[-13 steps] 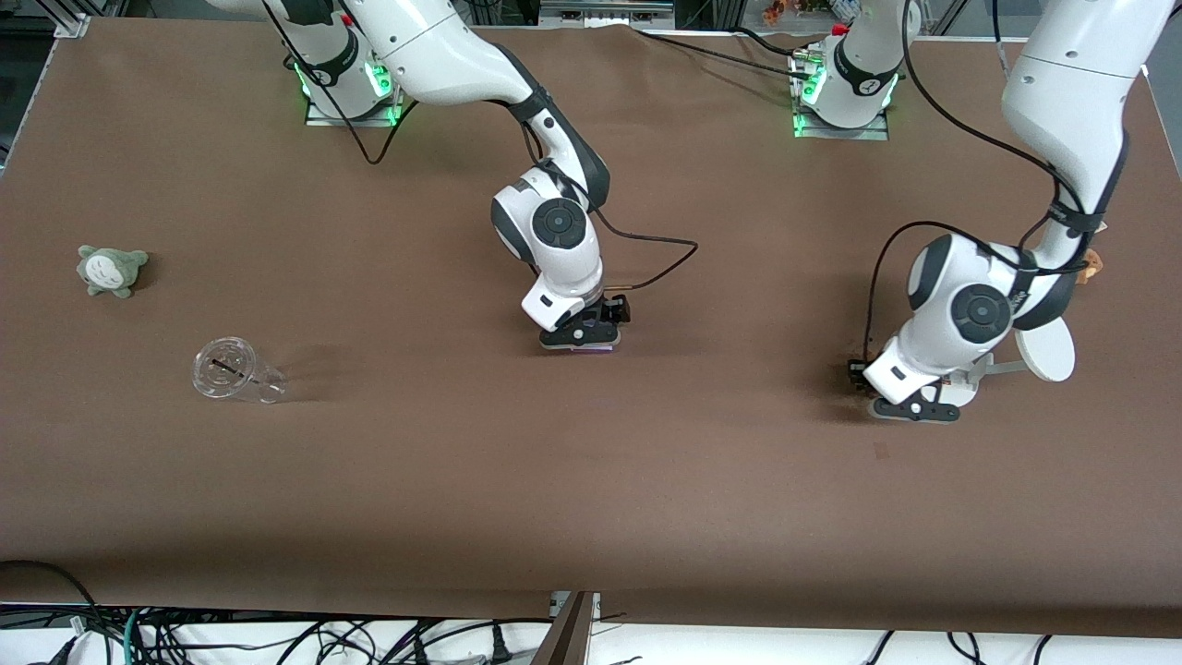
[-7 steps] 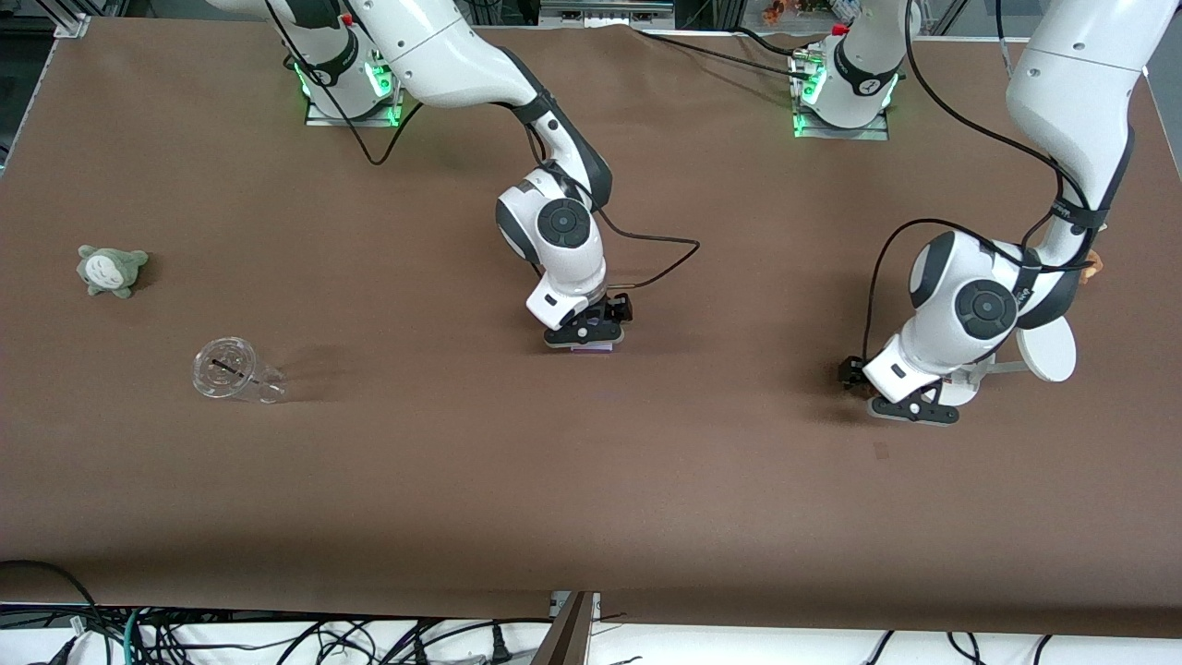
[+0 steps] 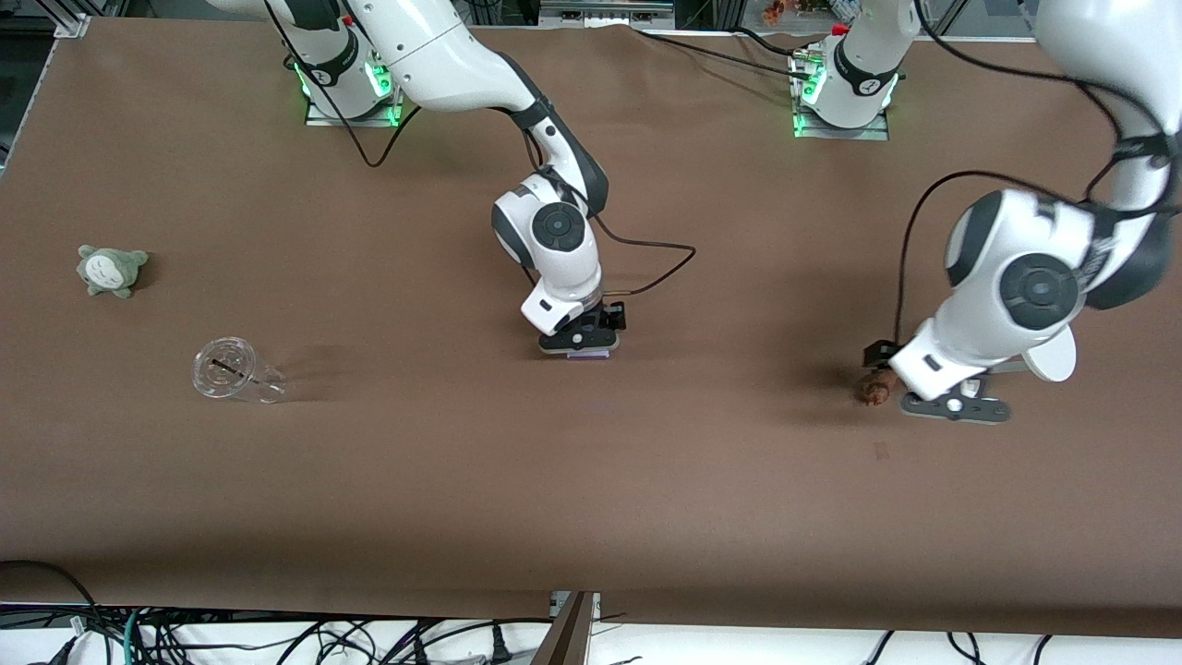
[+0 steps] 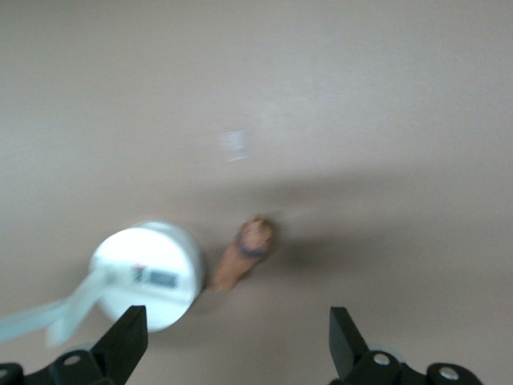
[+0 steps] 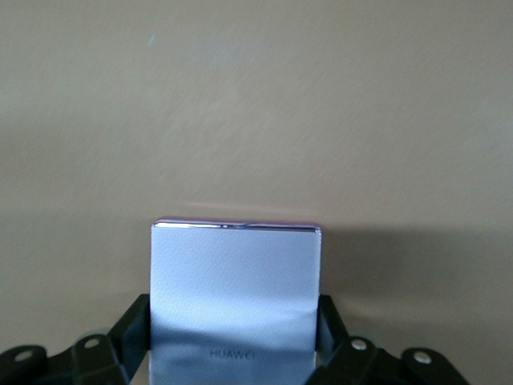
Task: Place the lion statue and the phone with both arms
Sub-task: 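Retract the left gripper while the right gripper carries the phone toward the cup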
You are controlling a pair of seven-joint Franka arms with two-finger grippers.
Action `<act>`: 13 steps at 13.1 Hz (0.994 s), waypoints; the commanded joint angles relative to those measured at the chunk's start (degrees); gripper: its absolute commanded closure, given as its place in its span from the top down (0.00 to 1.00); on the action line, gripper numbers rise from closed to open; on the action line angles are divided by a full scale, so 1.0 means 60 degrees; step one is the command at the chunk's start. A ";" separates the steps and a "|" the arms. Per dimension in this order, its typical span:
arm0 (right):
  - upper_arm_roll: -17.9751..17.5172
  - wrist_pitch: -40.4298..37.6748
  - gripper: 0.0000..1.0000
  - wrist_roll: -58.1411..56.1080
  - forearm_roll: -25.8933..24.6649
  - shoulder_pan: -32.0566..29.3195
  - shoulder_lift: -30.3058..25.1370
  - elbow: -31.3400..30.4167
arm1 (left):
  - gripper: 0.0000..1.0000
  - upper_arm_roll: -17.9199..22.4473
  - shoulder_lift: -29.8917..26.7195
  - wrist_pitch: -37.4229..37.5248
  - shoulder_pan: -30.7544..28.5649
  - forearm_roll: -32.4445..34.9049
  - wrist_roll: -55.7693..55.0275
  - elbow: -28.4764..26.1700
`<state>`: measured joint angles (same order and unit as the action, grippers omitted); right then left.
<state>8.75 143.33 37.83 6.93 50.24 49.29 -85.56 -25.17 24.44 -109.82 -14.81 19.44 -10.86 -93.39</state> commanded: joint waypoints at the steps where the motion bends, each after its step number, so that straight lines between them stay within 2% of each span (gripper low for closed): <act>1: 0.0533 -0.0695 0.38 -0.0851 0.0104 -0.0170 -0.0392 0.0139 | 1.00 -0.0142 -0.0116 0.1439 -0.0124 -0.0176 0.0285 0.1264; 3: 0.0506 -0.1064 0.38 -0.1789 0.0221 -0.1132 -0.0918 0.0095 | 1.00 -0.0127 -0.0526 0.2142 -0.0604 -0.1243 0.0767 0.1880; 5: 0.0592 -0.1999 0.38 -0.2857 0.0222 -0.1838 -0.1169 0.0095 | 1.00 -0.0127 -0.0994 0.3079 -0.1031 -0.2108 0.1499 0.2320; 8: 0.0578 -0.2484 0.38 -0.4061 0.0222 -0.3053 -0.1316 0.0095 | 1.00 -0.0127 -0.1742 0.4238 -0.1091 -0.2214 0.1766 0.2498; 11: 0.0593 -0.2924 0.38 -0.5100 0.0222 -0.4064 -0.1302 0.0037 | 1.00 -0.0156 -0.1949 0.4665 -0.1062 -0.2244 0.1766 0.2498; 12: 0.0593 -0.3042 0.38 -0.5365 0.0222 -0.4270 -0.1273 -0.0036 | 1.00 0.0018 -0.2123 0.4578 -0.0902 -0.2578 0.1780 0.2382; 13: 0.0579 -0.3217 0.38 -0.5556 0.0222 -0.4490 -0.1258 -0.0095 | 1.00 0.0933 -0.2284 0.4534 0.0027 -0.2740 0.1708 0.2236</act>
<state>13.04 125.85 7.47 7.18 25.38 42.48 -85.00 -25.26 12.88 -82.53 -19.94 5.59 -1.54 -77.98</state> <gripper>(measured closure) 0.150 0.000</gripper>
